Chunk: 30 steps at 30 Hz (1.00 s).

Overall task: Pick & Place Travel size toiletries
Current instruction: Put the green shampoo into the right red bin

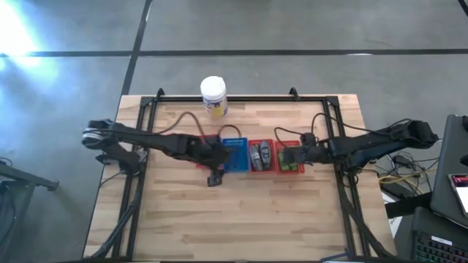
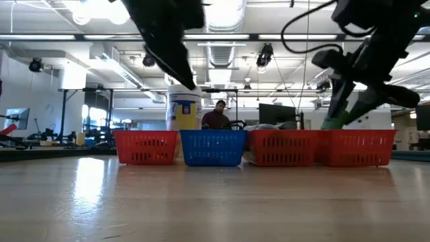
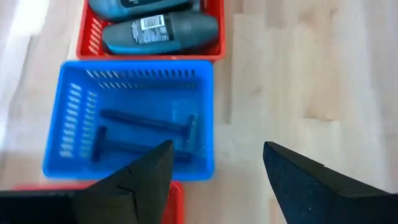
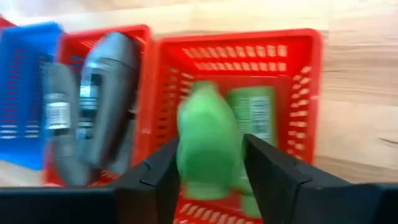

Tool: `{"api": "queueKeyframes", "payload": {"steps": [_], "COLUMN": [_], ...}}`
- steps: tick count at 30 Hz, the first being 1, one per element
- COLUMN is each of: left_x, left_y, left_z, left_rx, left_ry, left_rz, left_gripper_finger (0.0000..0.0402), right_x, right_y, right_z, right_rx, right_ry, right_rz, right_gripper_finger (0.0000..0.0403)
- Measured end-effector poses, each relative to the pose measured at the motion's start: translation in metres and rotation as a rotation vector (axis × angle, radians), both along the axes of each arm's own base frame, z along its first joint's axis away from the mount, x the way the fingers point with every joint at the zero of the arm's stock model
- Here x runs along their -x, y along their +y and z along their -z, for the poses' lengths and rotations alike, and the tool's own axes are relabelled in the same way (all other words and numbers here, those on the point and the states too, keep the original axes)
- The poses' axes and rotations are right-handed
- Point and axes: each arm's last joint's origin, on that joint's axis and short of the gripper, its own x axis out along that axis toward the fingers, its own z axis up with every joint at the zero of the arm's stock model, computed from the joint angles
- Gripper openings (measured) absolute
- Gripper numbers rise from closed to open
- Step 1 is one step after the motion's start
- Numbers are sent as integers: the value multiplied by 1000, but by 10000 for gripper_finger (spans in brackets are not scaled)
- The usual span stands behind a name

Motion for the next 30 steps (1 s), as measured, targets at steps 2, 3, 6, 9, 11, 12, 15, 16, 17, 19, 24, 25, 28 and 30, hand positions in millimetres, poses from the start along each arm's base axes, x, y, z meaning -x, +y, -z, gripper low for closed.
{"api": "queueKeyframes", "payload": {"steps": [2,3,6,9,11,12,15,16,17,19,24,25,28,30], "left_x": [14,22,42,62,75,80,97,102,107,115,128,129,128,127], "left_y": [1,1,3,4,5,6,8,9,10,11,13,14,14,15], "left_z": [-3,-4,-5,-8,-9,-10,-10,-10,-9,-6,-1,1,2,3], "left_rx": [52,79,151,209,250,267,299,303,306,316,347,343,330,309], "left_ry": [-38,-51,-83,-121,-142,-153,-191,-204,-218,-239,-277,-278,-303,-316], "left_rz": [-42,-70,-159,-235,-277,-295,-361,-389,-419,-475,-551,-557,-572,-586], "left_gripper_finger": [250,250,249,249,248,248,248,248,248,248,248,248,248,248], "right_x": [-5,-8,-13,-13,-12,-11,-8,-7,-5,0,15,15,14,12], "right_y": [1,1,3,5,7,8,11,11,11,9,5,5,5,5], "right_z": [5,6,9,10,8,7,0,-3,-5,-10,-21,-21,-19,-15], "right_rx": [0,-7,-37,-72,-98,-110,-107,-101,-90,-69,-74,-80,-95,-91], "right_ry": [17,6,11,28,23,22,-12,-26,-41,-63,-125,-133,-132,-107], "right_rz": [-18,-31,-75,-102,-149,-176,-219,-218,-207,-162,-25,-17,9,28], "right_gripper_finger": [181,190,215,238,252,258,275,281,286,295,319,323,334,338]}}
